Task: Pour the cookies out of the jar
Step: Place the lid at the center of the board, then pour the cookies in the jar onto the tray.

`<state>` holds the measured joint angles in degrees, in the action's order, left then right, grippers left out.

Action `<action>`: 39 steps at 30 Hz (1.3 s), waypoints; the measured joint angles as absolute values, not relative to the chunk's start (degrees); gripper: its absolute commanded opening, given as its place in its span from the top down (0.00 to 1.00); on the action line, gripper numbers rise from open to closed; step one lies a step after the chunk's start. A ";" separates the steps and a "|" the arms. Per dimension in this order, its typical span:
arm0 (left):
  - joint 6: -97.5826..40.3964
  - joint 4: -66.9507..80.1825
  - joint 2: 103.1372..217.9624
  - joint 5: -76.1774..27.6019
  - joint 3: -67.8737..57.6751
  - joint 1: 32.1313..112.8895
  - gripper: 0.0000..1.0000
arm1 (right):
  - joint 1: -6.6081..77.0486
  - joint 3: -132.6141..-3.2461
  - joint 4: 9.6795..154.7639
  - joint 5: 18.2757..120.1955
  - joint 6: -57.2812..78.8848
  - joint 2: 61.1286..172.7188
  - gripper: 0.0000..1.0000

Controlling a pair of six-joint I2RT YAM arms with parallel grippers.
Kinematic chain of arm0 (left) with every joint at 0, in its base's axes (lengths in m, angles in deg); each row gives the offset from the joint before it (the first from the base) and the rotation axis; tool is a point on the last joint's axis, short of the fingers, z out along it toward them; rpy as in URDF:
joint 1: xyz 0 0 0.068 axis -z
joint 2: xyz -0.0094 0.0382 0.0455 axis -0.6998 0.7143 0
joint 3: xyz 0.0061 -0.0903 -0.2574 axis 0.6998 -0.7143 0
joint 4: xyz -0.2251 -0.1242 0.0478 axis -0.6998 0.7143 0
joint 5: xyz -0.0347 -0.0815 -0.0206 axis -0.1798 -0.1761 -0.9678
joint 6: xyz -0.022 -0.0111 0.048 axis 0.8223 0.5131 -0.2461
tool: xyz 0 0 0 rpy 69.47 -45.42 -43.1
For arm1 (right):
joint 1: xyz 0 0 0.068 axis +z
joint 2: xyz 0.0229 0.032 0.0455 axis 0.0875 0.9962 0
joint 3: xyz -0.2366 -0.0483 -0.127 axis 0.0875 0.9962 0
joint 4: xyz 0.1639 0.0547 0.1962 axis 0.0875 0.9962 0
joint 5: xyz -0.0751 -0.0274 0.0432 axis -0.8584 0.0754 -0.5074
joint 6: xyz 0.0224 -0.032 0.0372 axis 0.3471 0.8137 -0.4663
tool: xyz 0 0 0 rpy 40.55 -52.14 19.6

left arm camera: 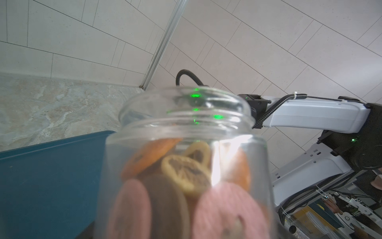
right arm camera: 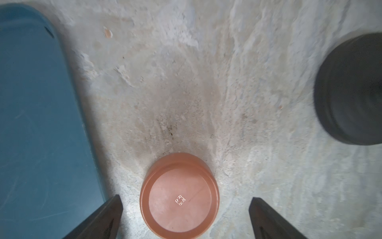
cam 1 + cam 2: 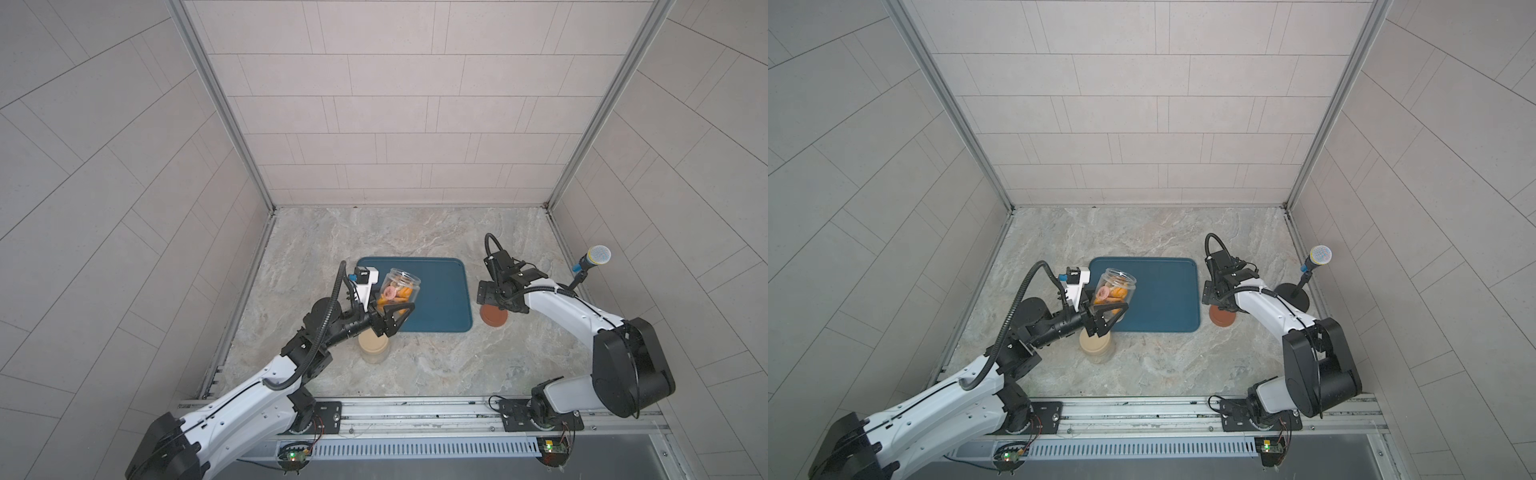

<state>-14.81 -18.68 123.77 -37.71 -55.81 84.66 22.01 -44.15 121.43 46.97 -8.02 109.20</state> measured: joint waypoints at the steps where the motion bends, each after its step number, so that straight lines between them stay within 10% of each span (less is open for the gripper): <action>1: -14.81 -18.68 123.93 -37.20 -55.81 84.66 1.00 | 22.43 -45.22 123.03 45.71 -7.80 108.24 0.00; 13: -16.16 -14.79 136.17 -38.73 -50.15 84.66 1.00 | 22.03 -47.95 133.80 46.73 -3.98 81.90 0.23; 39: -34.17 -15.46 168.91 -46.32 -36.51 84.60 1.00 | 17.51 -46.70 138.31 54.76 -3.56 85.03 0.23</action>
<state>-34.17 -15.46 168.91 -46.32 -36.51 84.60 17.51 -46.70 138.31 54.76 -3.56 85.03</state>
